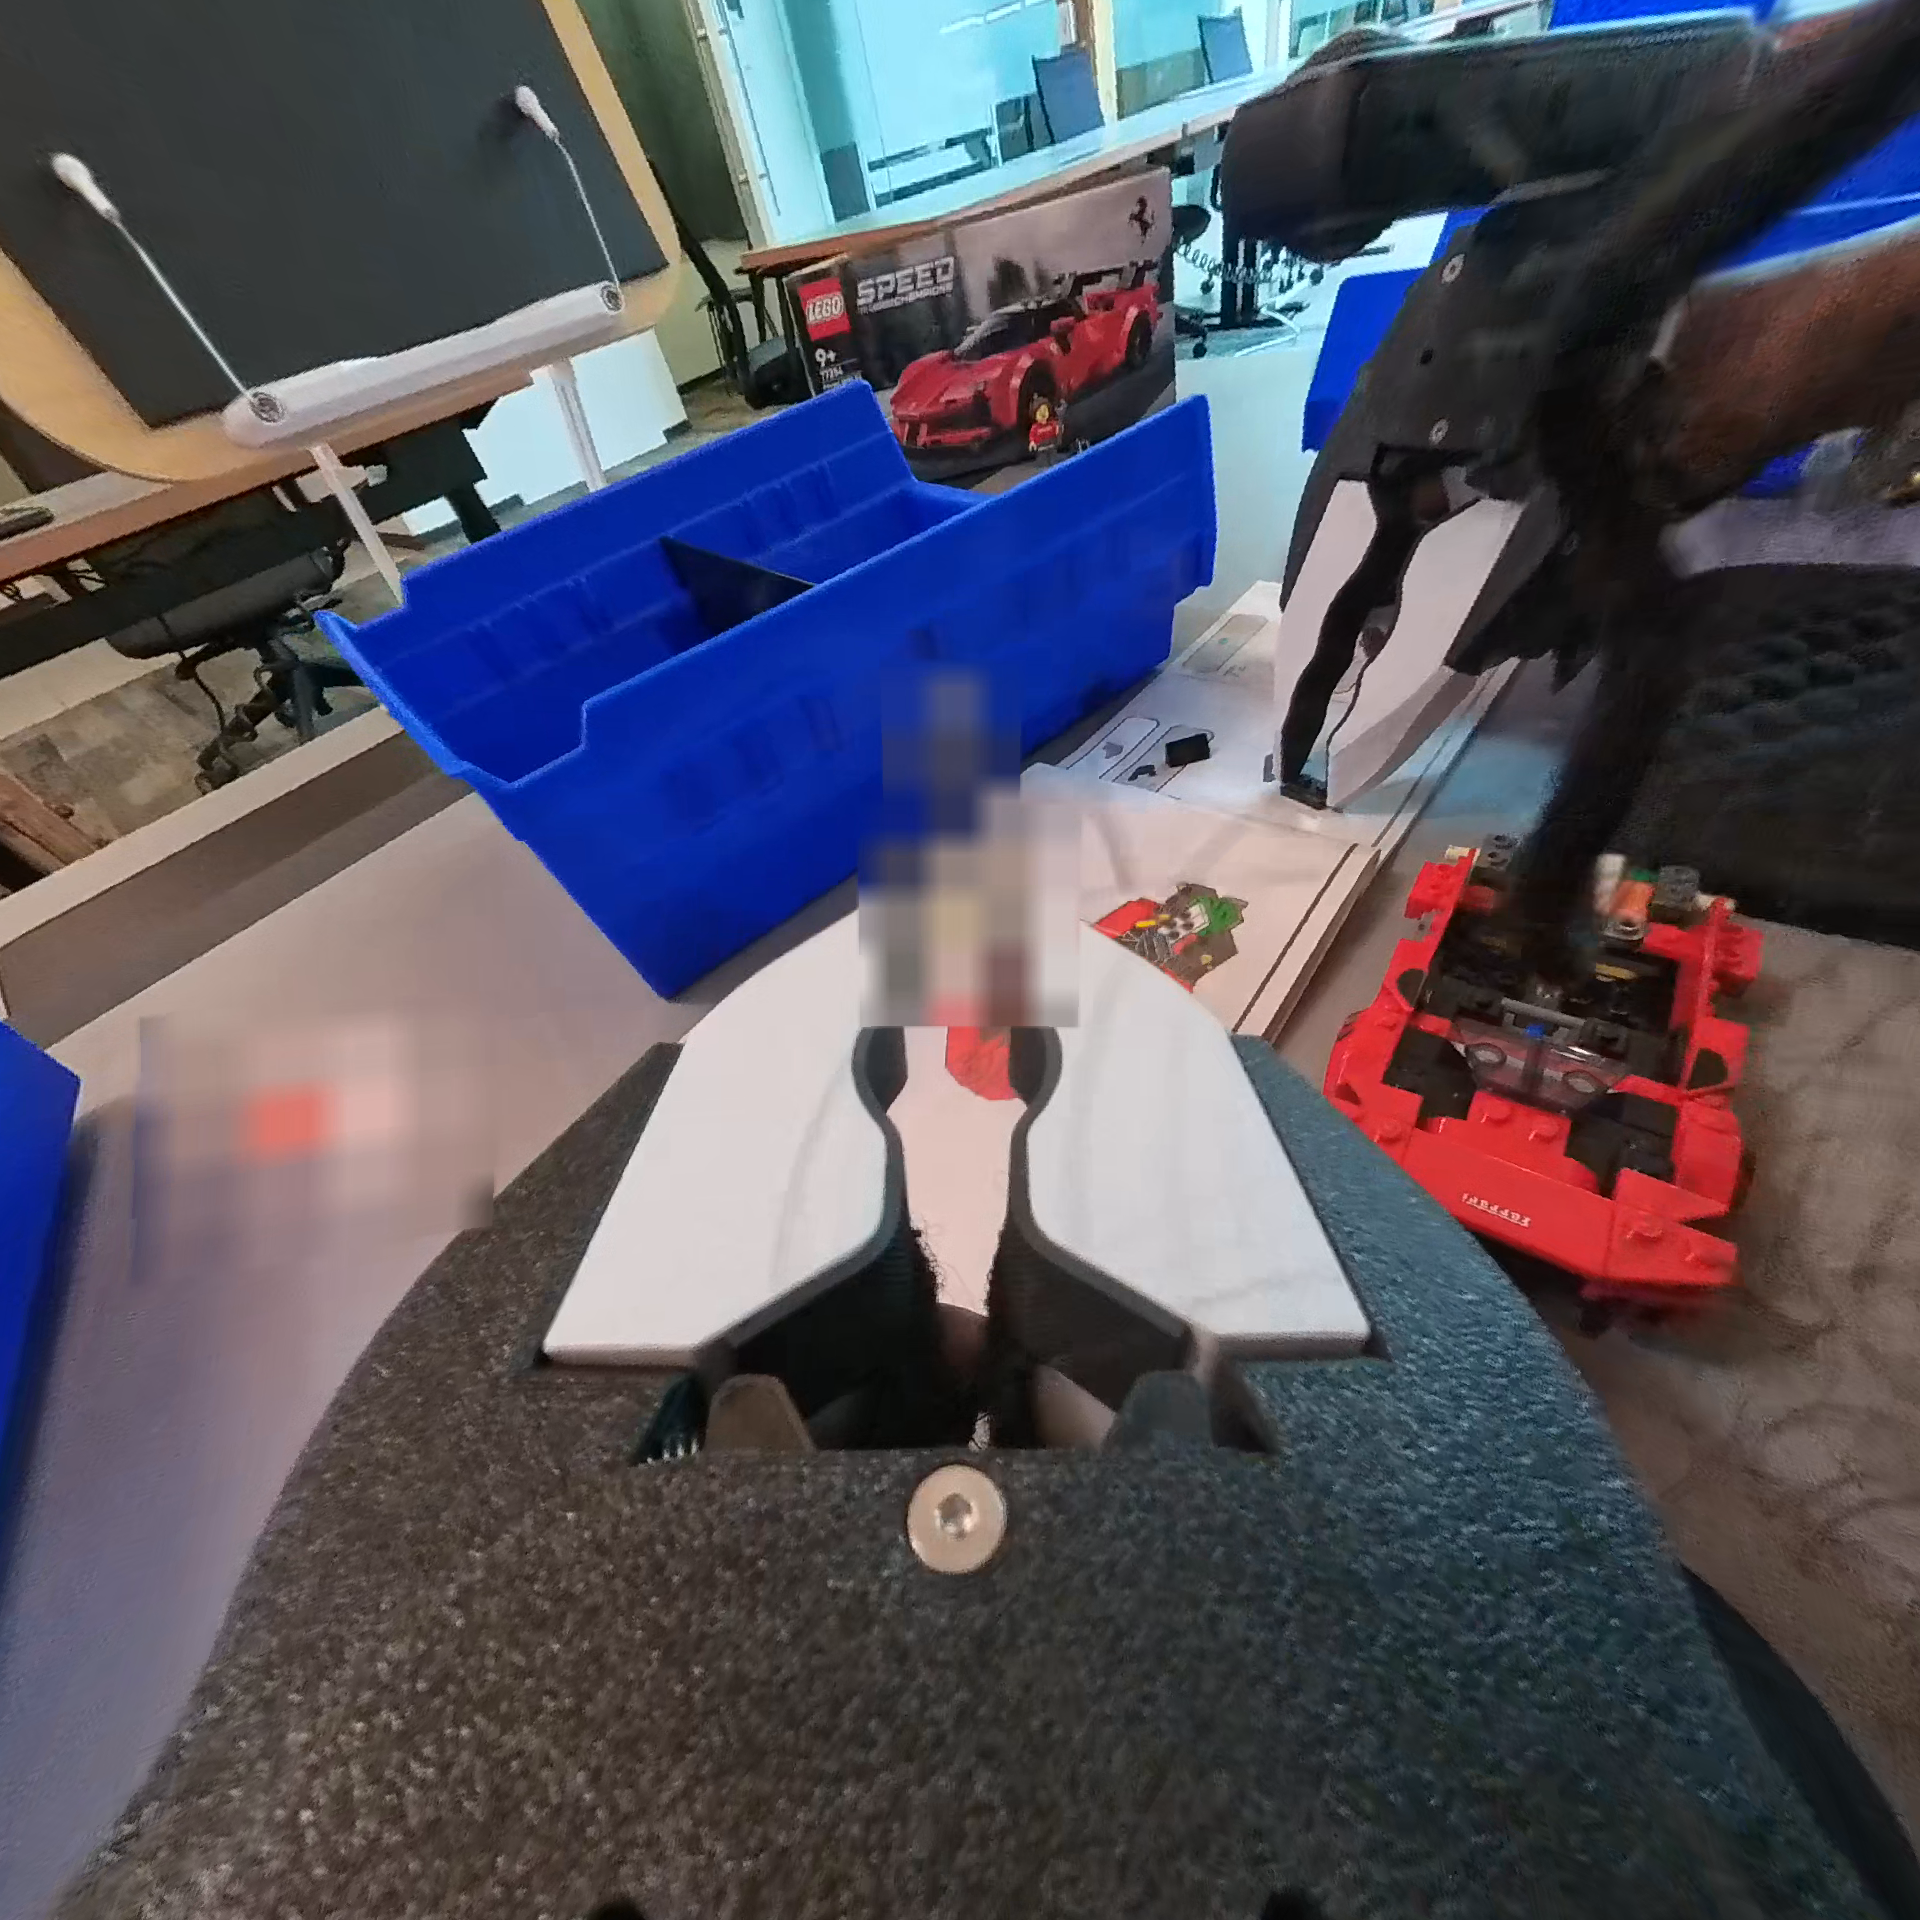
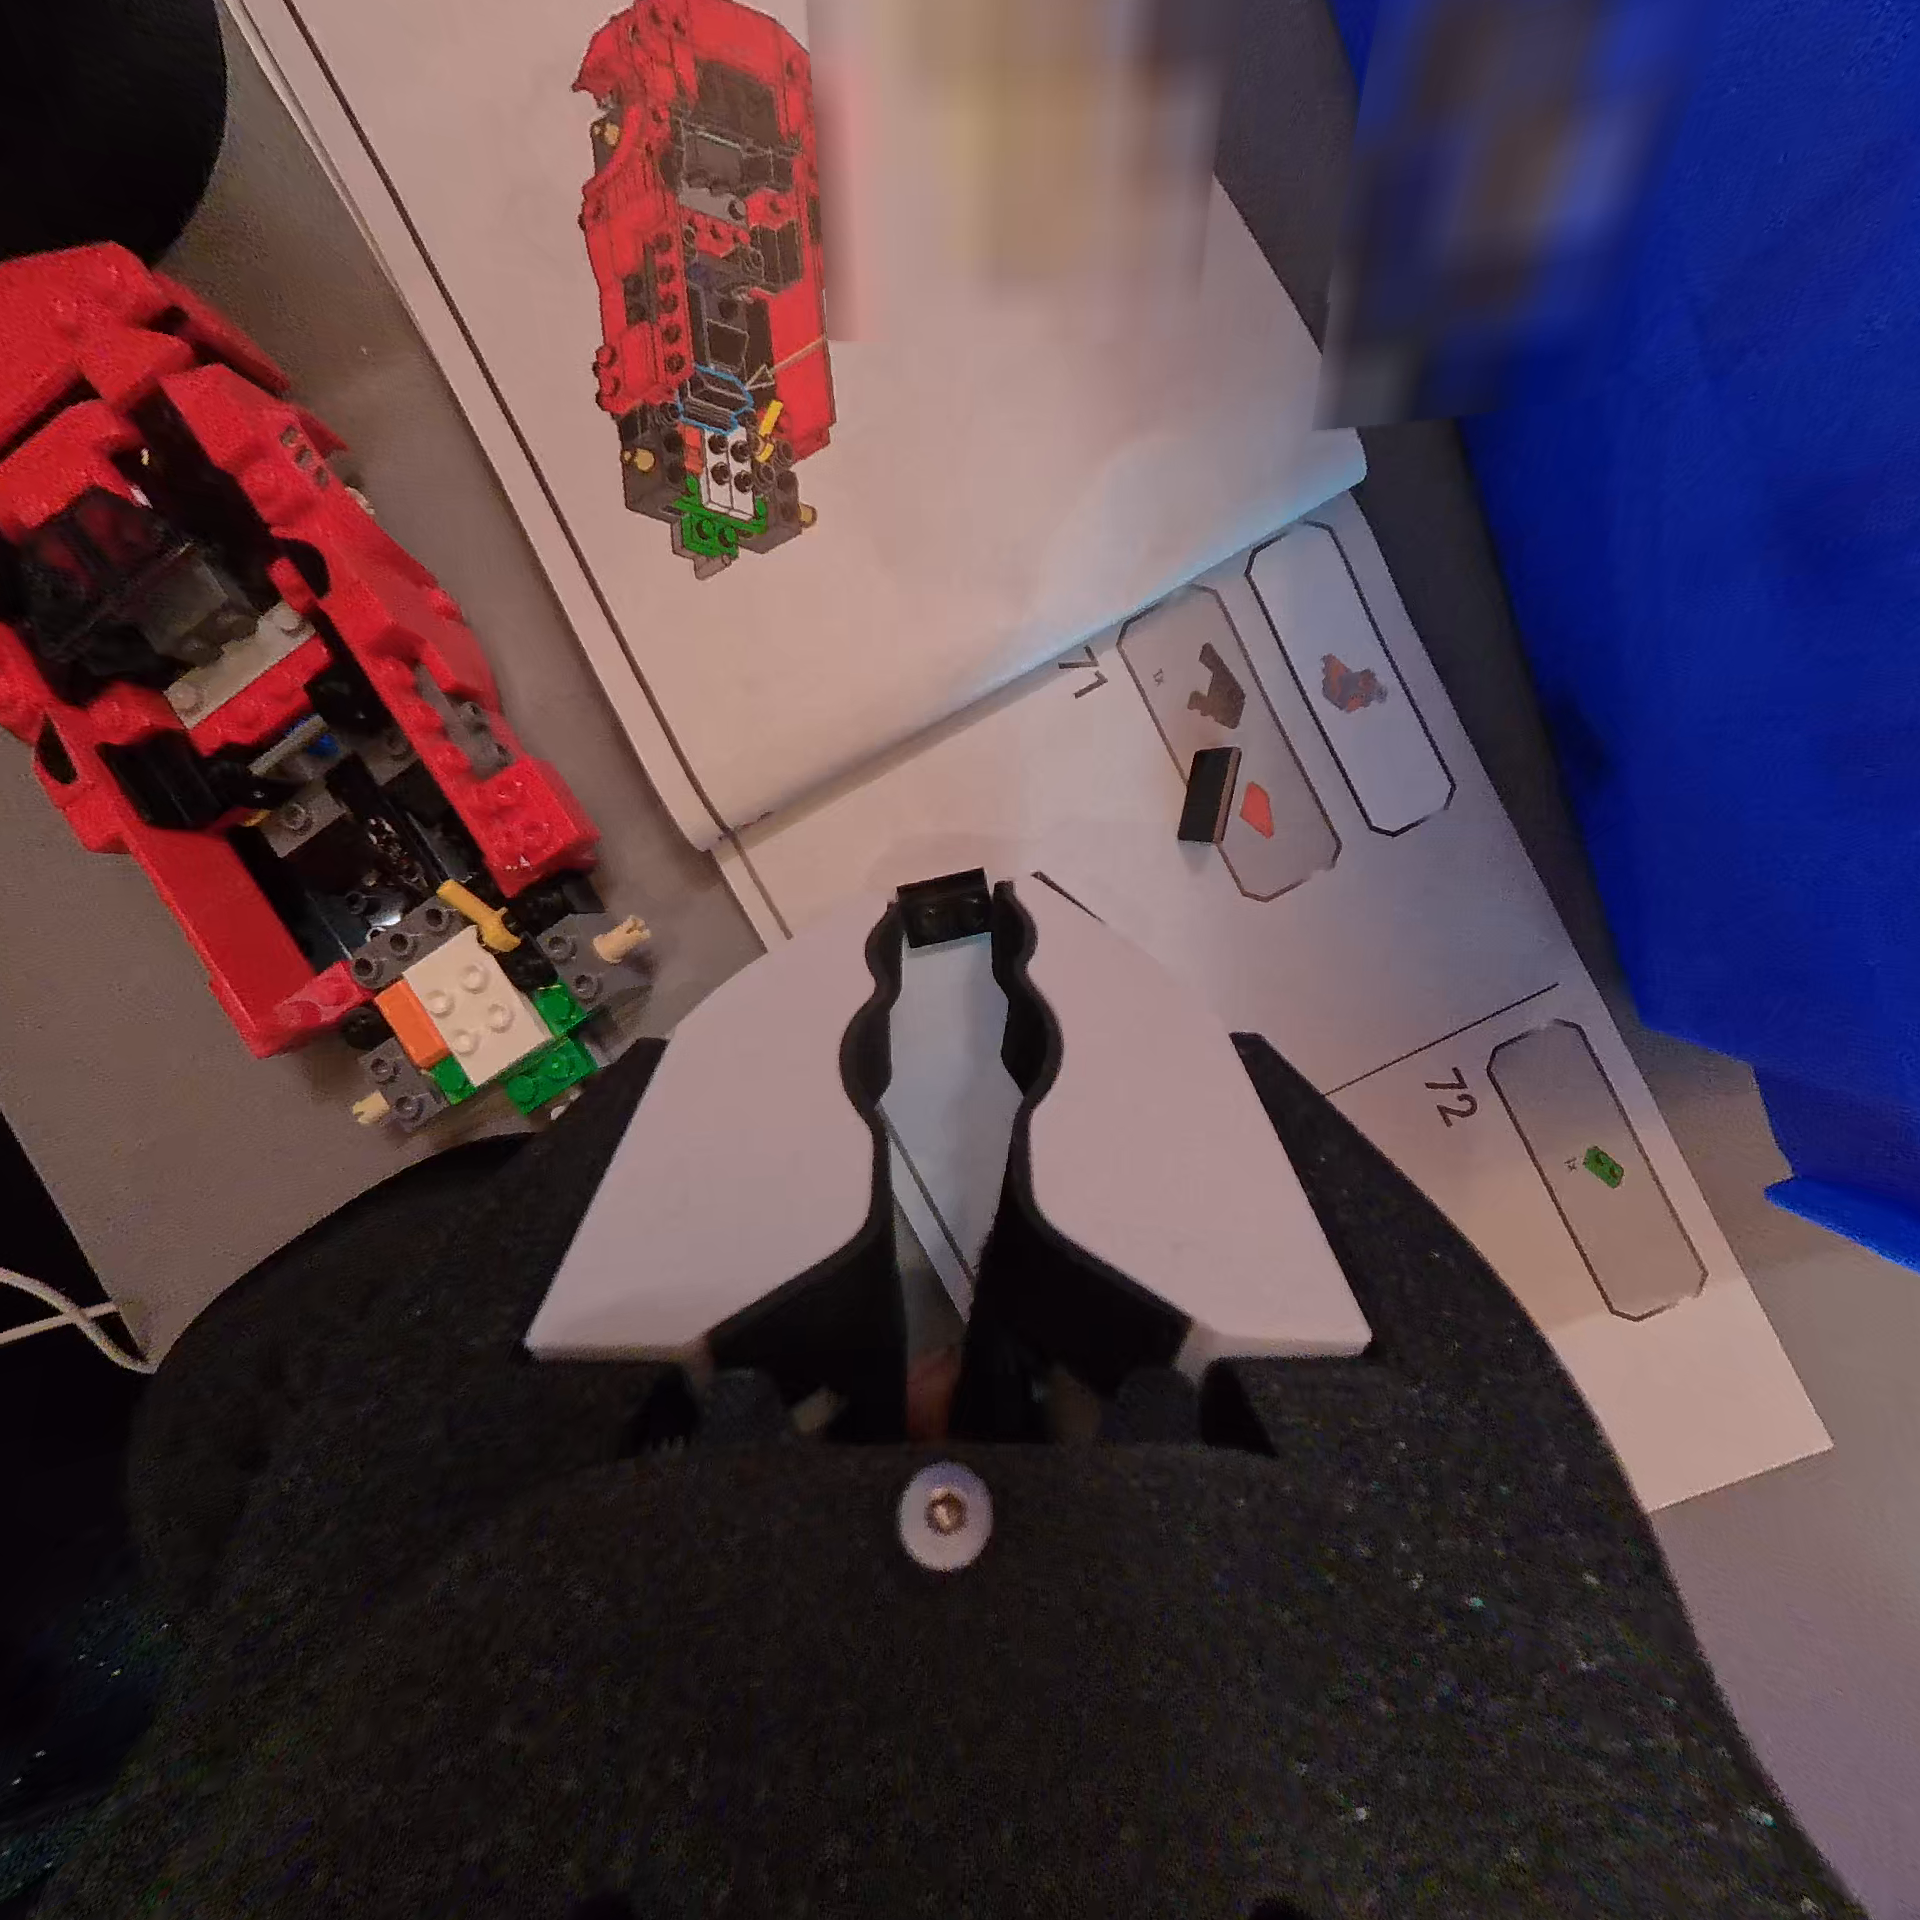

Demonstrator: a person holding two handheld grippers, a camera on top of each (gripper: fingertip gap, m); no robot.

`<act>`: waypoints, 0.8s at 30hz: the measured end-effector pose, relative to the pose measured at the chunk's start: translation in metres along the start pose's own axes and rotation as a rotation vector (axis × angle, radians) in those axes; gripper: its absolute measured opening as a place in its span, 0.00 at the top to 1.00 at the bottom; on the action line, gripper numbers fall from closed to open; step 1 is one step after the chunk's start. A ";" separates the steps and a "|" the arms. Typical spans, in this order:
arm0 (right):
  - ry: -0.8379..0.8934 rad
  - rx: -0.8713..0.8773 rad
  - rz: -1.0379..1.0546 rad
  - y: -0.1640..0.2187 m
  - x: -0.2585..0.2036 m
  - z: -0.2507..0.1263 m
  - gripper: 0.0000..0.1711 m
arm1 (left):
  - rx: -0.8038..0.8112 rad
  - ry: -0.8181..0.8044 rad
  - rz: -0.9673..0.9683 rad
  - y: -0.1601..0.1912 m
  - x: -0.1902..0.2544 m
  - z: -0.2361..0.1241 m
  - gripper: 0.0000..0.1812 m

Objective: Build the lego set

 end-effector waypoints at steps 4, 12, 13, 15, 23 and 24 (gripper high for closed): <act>-0.005 -0.007 0.013 0.000 0.000 0.000 0.88 | 0.014 0.014 -0.015 -0.001 -0.001 -0.002 0.92; 0.002 -0.004 0.016 0.000 0.000 -0.001 0.87 | 0.013 0.020 -0.013 0.000 0.000 -0.002 0.92; 0.004 -0.003 0.015 0.000 0.000 -0.001 0.87 | 0.012 0.020 -0.011 0.000 0.000 -0.002 0.92; 0.002 0.005 0.016 0.000 -0.001 -0.002 0.86 | 0.011 0.020 -0.009 0.000 0.000 -0.001 0.92; 0.048 0.089 0.079 0.001 0.012 -0.019 0.86 | 0.005 0.022 0.001 0.000 0.001 -0.001 0.92; 0.071 0.114 0.110 0.000 0.018 -0.020 0.88 | 0.006 0.023 0.002 0.000 0.001 -0.001 0.92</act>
Point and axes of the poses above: each gripper's, where its closed fingertips meet, z out along the fingers, y out of its underside, x = y × z across the jaws, the point moved 5 cm from there along -z, back along the fingers, and after that the axes turned 12 degrees about -z, right-handed, at the moved point
